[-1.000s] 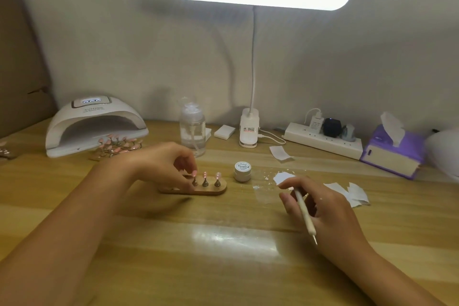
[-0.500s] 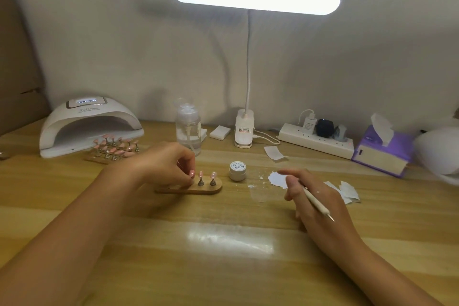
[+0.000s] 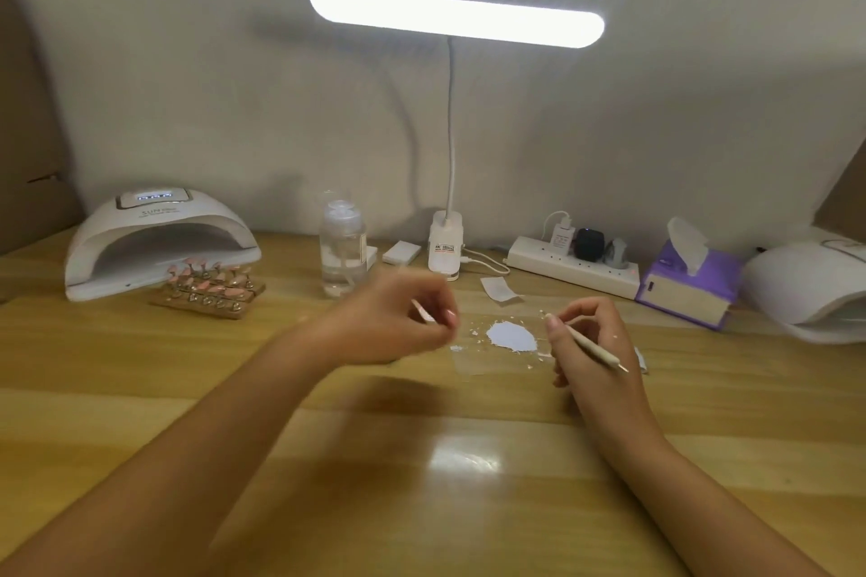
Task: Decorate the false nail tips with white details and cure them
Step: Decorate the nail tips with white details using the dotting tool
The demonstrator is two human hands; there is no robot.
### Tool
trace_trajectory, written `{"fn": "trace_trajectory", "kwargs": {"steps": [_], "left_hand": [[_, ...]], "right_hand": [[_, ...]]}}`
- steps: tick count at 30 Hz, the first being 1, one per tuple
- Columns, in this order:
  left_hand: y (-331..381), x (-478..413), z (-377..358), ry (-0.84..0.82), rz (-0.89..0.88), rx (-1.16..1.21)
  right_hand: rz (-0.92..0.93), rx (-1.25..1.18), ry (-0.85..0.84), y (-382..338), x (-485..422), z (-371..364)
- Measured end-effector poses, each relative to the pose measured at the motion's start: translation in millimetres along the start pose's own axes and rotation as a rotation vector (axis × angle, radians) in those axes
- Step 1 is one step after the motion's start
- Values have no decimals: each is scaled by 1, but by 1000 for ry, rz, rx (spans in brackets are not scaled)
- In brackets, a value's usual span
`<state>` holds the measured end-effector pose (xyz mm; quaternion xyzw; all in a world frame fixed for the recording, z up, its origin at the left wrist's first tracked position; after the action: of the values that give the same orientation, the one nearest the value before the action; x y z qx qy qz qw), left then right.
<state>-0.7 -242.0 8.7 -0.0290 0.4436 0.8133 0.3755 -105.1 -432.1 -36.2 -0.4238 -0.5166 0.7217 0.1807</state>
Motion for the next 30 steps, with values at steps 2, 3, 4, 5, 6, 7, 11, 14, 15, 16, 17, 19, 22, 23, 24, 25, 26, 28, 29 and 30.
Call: {"fn": "trace_trajectory", "kwargs": {"steps": [2,3,4,5,6,7,11,14,15,16,17,19,22,23,24,25,26,28,29,30], "left_hand": [[1,7,-32,-50,-18,17],[-1,9,-43,-39,-20,-1],[-5,10,-49,-5,-21,-22],[-8,11,-52,42,-24,-31],[-10,12,-53,92,-29,-30],[-11,13,-53,132,-36,-30],[-13,14,-64,127,-78,-74],[-18,13,-68,108,-88,-121],[-20,12,-69,108,-84,-119],[-21,12,-69,107,-80,-114],[-21,11,-69,107,-75,-110],[-22,10,-69,103,-63,-96],[-24,8,-70,72,-39,-83],[-23,7,-71,59,-38,-93],[-22,7,-71,49,-37,-106],[-22,6,-71,44,-35,-116],[-23,6,-71,42,-30,-122],[-24,5,-71,52,-21,-121],[-24,5,-71,61,-21,-119],[-23,6,-71,74,-25,-119]], "right_hand": [[-26,-1,31,4,-4,1],[-42,1,37,6,-7,1],[-50,9,41,8,-9,0],[-50,21,46,9,-12,0],[-50,34,53,11,-14,0],[-54,48,61,12,-16,1],[-92,133,71,25,-19,5],[-88,207,38,28,-18,1],[-92,224,15,29,-17,-1],[-97,231,-5,31,-17,-2],[-100,234,-19,31,-16,-3],[-101,242,-33,31,-15,-4],[-108,250,-28,30,-16,-2],[-108,255,-29,30,-16,-2],[-103,265,-36,29,-16,-3],[-97,274,-43,28,-15,-3],[-95,276,-44,28,-15,-3],[-104,265,-36,27,-15,-2],[-107,263,-37,28,-15,-2],[-106,258,-37,27,-15,-3]]}}
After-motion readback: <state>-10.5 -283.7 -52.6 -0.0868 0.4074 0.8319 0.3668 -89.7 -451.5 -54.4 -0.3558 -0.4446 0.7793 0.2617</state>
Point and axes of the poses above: each hand's wrist, its own x-axis away from the middle knuckle, its own z-axis out of the back of the hand, y = z × x, the point moved 8 cm from there along -x, towards the middle knuckle, and after that the axes turned 13 degrees about y, right-handed, at the moved point
